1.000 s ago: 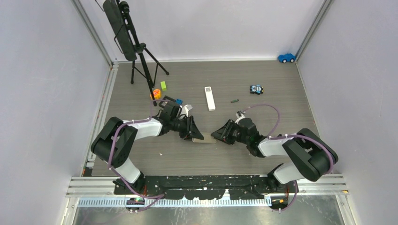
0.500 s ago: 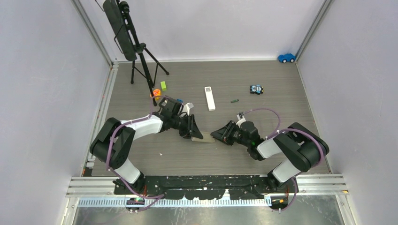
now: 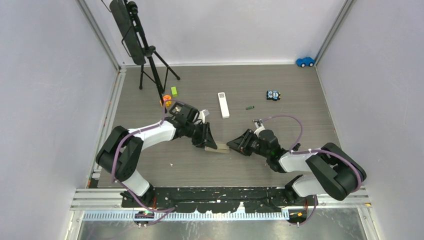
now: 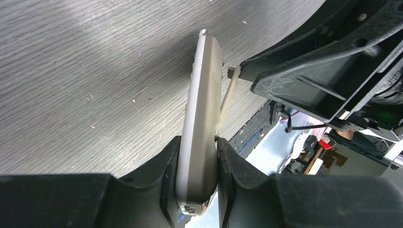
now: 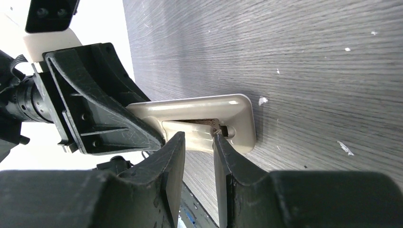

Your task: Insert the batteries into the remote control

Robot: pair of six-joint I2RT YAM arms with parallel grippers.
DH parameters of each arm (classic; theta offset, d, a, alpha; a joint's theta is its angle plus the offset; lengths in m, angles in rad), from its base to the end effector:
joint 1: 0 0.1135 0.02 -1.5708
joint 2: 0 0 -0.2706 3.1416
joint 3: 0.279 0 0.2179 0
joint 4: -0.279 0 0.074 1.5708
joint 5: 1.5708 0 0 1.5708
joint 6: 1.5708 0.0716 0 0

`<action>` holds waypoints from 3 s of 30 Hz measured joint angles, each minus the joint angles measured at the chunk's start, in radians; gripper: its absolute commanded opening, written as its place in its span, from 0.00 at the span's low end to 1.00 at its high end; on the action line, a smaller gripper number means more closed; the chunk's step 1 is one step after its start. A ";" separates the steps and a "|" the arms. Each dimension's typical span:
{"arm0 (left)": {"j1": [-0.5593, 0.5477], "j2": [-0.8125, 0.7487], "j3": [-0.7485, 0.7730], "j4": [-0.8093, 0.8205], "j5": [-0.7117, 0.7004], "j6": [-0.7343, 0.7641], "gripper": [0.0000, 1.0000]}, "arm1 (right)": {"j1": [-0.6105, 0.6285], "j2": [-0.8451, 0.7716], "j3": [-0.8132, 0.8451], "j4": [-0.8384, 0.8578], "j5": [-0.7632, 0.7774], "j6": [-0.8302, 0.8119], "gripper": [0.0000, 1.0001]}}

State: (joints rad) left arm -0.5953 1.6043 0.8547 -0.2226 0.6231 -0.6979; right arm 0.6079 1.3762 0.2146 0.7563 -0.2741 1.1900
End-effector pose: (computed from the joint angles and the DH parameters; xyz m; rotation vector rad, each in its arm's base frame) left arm 0.2231 -0.2016 0.1760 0.1331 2.7845 -1.2287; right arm 0.1838 0.1515 0.1543 0.4501 2.2160 1.3550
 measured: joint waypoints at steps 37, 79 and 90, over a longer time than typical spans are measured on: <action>-0.062 -0.198 0.194 -0.456 -0.119 0.360 0.00 | -0.003 -0.441 0.407 -0.942 -0.024 -0.476 0.80; -0.072 -0.583 0.216 0.126 0.241 0.046 0.61 | 0.214 -0.484 0.645 -0.819 -0.391 -0.657 0.00; -0.059 -0.497 0.159 0.643 0.092 -0.345 0.47 | 0.215 -0.477 0.491 -0.304 -0.166 -0.308 0.00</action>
State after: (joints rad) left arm -0.6540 1.1076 1.0142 0.4206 0.7147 -1.0431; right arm 0.8227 0.8993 0.7052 0.4526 -0.4400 0.8818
